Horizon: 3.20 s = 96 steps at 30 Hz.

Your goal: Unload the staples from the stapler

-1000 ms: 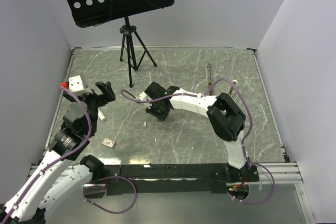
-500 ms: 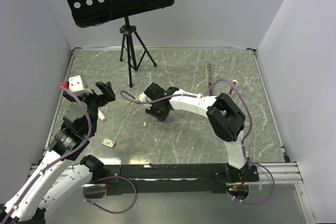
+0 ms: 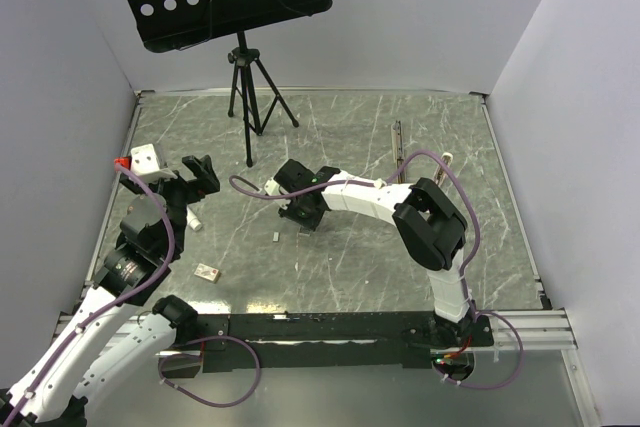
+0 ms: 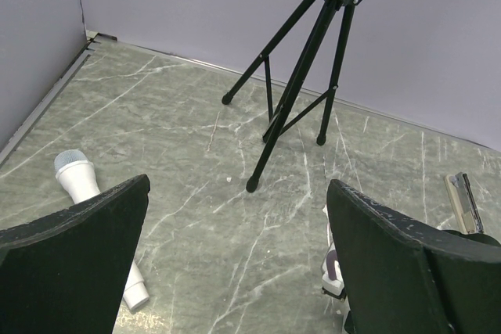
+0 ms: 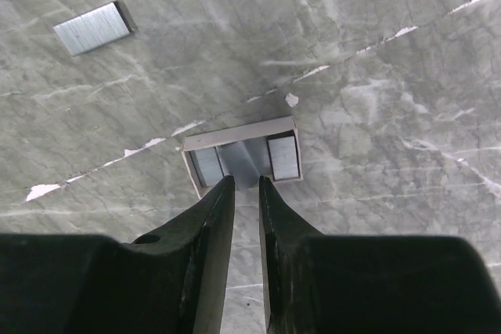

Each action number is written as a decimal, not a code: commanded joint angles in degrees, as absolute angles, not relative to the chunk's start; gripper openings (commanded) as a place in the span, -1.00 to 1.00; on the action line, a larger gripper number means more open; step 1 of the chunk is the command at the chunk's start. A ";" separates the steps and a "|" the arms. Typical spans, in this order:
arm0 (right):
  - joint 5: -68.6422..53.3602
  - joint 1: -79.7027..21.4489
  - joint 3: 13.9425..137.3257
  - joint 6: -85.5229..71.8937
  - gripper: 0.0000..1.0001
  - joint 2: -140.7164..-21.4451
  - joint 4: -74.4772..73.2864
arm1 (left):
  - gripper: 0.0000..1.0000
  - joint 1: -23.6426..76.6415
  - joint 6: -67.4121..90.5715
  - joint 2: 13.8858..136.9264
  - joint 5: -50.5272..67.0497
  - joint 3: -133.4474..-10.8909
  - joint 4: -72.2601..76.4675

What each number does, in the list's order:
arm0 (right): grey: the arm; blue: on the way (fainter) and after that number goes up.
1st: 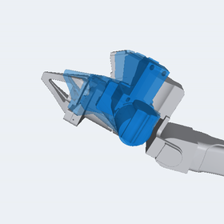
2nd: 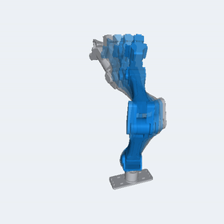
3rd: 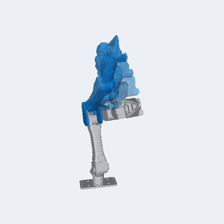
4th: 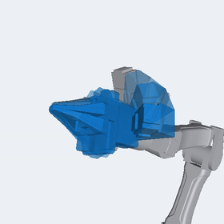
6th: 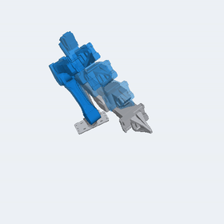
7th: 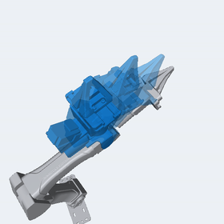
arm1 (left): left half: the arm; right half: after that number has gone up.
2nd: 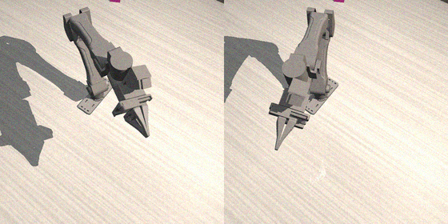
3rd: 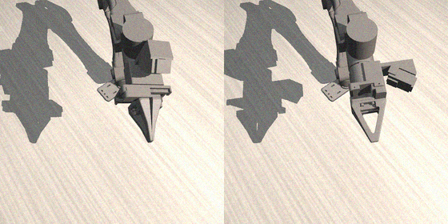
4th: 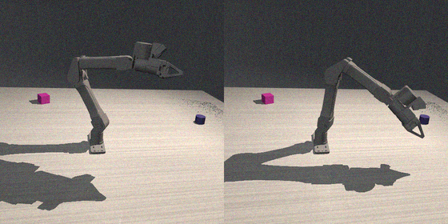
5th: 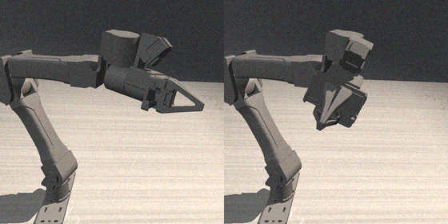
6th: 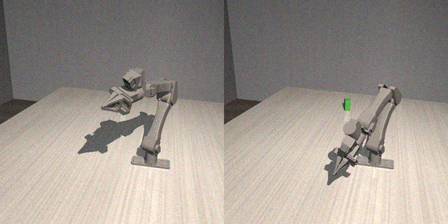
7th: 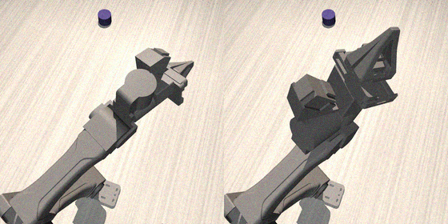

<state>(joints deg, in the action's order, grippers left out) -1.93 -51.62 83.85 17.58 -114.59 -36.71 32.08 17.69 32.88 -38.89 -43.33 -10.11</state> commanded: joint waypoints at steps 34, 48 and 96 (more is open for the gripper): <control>-1.58 -52.03 83.94 16.70 -0.27 -114.52 -35.16 | 0.99 32.17 17.84 32.61 -39.29 -43.07 -7.73; -1.14 -52.03 84.02 16.52 -0.21 -114.87 -34.89 | 0.99 32.17 17.84 32.52 -39.20 -43.07 -7.65; 3.34 -52.65 82.26 15.82 -0.05 -114.61 -31.82 | 0.99 32.17 17.67 32.43 -38.94 -42.89 -7.47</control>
<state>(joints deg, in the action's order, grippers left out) 1.15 -52.23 82.48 16.10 -114.59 -33.47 32.05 17.72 32.82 -38.89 -43.31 -10.07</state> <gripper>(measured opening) 0.480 0.995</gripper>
